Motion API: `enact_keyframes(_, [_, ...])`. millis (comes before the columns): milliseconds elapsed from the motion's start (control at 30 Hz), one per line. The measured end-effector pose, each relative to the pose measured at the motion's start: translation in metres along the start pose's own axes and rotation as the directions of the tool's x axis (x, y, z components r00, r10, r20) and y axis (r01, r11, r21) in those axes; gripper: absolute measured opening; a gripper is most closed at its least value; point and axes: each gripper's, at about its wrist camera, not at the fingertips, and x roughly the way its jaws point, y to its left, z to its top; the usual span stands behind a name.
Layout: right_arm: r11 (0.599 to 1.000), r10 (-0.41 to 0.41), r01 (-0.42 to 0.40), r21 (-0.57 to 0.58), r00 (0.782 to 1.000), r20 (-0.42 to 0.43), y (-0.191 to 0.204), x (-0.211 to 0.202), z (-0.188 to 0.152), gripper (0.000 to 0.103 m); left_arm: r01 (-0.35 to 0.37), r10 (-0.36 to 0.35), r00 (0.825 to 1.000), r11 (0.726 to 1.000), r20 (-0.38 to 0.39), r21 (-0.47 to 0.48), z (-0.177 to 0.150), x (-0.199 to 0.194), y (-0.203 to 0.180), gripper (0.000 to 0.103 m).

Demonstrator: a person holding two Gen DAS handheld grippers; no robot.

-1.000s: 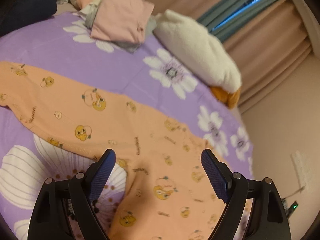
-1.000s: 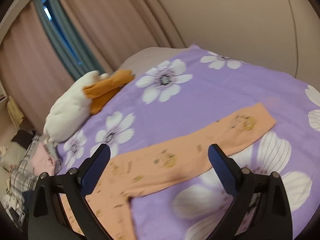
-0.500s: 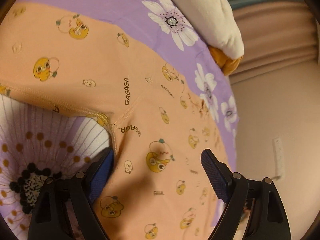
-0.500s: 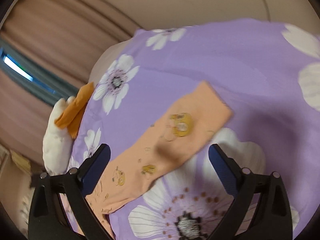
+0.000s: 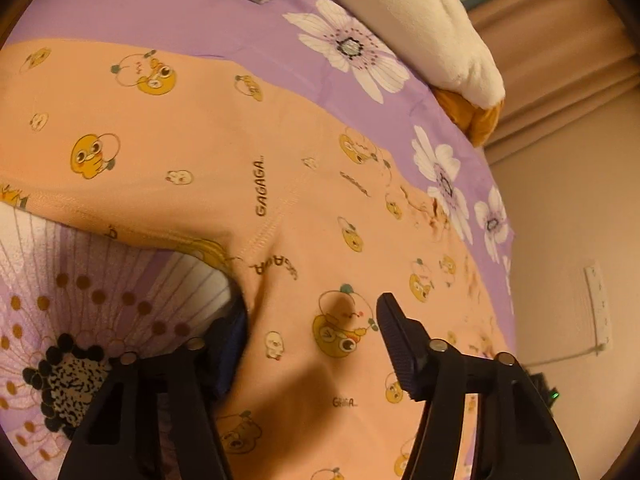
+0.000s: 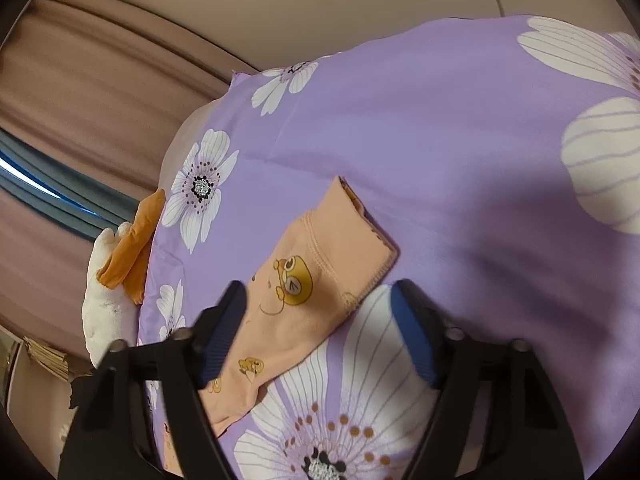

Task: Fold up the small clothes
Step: 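Lower the right gripper onto a sleeve cuff and close on it, then lift the held sleeve and fold it across the onesie body, then open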

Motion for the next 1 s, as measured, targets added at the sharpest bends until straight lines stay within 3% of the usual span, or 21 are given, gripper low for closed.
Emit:
enact_keyframes(33, [1.000, 0.001, -0.001, 0.001, 1.000, -0.002, -0.003, 0.001, 0.001, 0.049, 0.001, -0.001, 1.000, 1.000, -0.004, -0.005, 0.001, 0.000, 0.001, 0.060])
enact_keyframes(100, [0.999, -0.034, 0.034, 0.004, 0.999, -0.016, -0.009, 0.009, 0.001, 0.023, -0.001, 0.001, 1.000, 1.000, -0.008, 0.000, 0.001, 0.000, 0.002, 0.058])
enact_keyframes(200, [0.998, -0.049, 0.049, 0.038, 0.999, -0.007, -0.018, 0.013, 0.003, 0.007, -0.034, 0.034, 0.999, 0.999, 0.004, 0.031, -0.001, 0.001, -0.004, 0.058])
enact_keyframes(267, [0.997, -0.022, 0.022, 0.078, 1.000, -0.004, -0.027, 0.016, 0.004, 0.003, -0.069, 0.068, 0.998, 0.995, 0.018, 0.068, -0.004, 0.003, -0.011, 0.058])
enact_keyframes(367, [0.990, -0.013, 0.012, 0.137, 1.000, 0.005, -0.032, 0.015, 0.004, 0.002, -0.120, 0.115, 0.992, 0.985, 0.043, 0.126, -0.009, 0.005, -0.018, 0.058])
enact_keyframes(533, [0.995, -0.096, 0.095, 0.041, 0.995, 0.010, -0.007, 0.013, 0.001, 0.007, -0.149, 0.143, 0.989, 0.978, 0.047, 0.148, -0.009, 0.007, -0.021, 0.054])
enact_keyframes(667, [0.999, -0.008, 0.007, -0.036, 1.000, -0.025, 0.023, 0.010, -0.005, 0.006, -0.183, 0.187, 0.982, 0.965, -0.003, 0.186, -0.003, 0.009, -0.025, 0.050])
enact_keyframes(867, [0.966, 0.125, -0.131, -0.223, 0.991, -0.041, 0.116, -0.007, -0.045, 0.006, -0.147, 0.149, 0.989, 0.977, 0.001, 0.153, -0.005, 0.005, -0.016, 0.050])
enact_keyframes(1000, [0.890, 0.223, -0.258, -0.377, 0.965, -0.136, 0.223, -0.003, -0.094, 0.006, -0.165, 0.167, 0.986, 0.970, 0.005, 0.176, -0.007, 0.005, -0.020, 0.050])
